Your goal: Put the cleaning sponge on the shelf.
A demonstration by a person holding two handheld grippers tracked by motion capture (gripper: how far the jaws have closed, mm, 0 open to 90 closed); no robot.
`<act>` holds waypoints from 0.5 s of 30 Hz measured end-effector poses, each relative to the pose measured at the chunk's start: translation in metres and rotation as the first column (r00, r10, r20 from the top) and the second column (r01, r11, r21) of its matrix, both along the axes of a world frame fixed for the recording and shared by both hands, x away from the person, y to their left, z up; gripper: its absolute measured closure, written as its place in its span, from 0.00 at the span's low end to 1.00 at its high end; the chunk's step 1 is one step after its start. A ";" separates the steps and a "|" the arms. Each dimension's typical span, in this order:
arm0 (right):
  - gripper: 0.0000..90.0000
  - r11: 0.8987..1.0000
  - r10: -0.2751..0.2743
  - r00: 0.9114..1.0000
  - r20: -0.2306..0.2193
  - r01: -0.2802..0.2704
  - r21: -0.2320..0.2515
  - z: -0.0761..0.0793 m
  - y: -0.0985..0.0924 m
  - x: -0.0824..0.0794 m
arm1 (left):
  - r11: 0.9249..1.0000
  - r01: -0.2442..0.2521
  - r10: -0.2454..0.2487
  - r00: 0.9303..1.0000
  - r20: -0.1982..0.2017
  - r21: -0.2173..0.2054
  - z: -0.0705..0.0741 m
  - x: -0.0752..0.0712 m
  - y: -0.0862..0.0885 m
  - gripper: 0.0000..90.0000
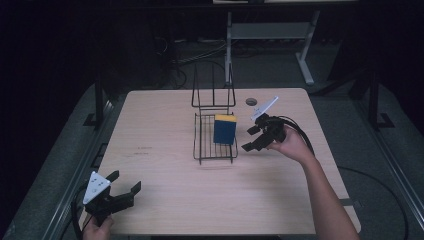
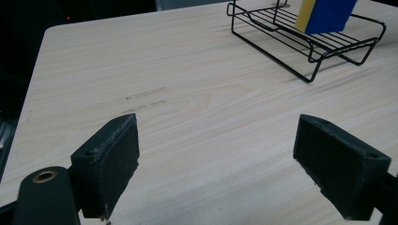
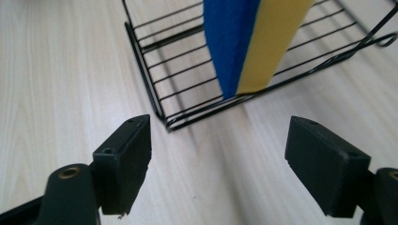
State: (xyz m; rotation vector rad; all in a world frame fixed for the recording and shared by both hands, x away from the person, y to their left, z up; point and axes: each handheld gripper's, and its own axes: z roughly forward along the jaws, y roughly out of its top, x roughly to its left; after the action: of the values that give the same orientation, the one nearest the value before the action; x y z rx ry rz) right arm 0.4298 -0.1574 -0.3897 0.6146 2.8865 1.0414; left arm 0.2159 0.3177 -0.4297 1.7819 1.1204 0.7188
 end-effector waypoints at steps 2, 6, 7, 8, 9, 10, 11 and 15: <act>0.25 1.000 0.002 1.000 -0.001 -0.002 -0.009 -0.001 0.001 -0.001 | 1.000 0.001 -0.001 1.000 -0.001 0.004 0.000 0.000 0.000 0.16; 0.25 1.000 0.005 1.000 -0.003 -0.005 -0.013 0.000 0.002 -0.002 | 1.000 -0.001 0.001 1.000 0.001 0.000 0.000 0.000 0.000 0.16; 0.25 1.000 0.009 1.000 -0.005 -0.009 -0.012 0.000 0.002 -0.003 | 1.000 -0.002 0.002 1.000 0.002 -0.003 0.000 0.000 0.001 0.16; 0.25 1.000 0.010 1.000 -0.004 -0.010 -0.016 0.000 0.002 -0.003 | 1.000 -0.002 0.002 1.000 0.002 -0.002 0.000 0.000 0.001 0.16; 0.24 1.000 0.011 1.000 -0.003 -0.011 -0.018 0.000 0.003 -0.004 | 1.000 -0.003 0.003 1.000 0.001 -0.002 0.000 0.000 0.002 0.16; 0.24 1.000 0.010 1.000 -0.009 -0.010 -0.016 0.000 0.003 -0.004 | 1.000 -0.004 0.004 1.000 0.001 -0.004 0.000 0.000 0.002 0.16; 0.24 1.000 0.013 1.000 -0.011 -0.013 -0.014 0.000 0.004 -0.005 | 1.000 -0.005 0.005 1.000 0.002 -0.006 0.000 -0.001 0.002 0.16; 0.23 1.000 0.020 1.000 0.001 -0.020 -0.023 0.000 0.005 -0.009 | 1.000 0.000 0.000 1.000 0.005 0.000 0.001 -0.001 0.001 0.16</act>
State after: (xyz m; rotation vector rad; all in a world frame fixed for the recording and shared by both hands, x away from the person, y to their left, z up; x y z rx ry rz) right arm 0.4203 -0.1521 -0.3898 0.5850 2.9056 1.0097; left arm 0.2149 0.3188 -0.4288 1.7790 1.1178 0.7226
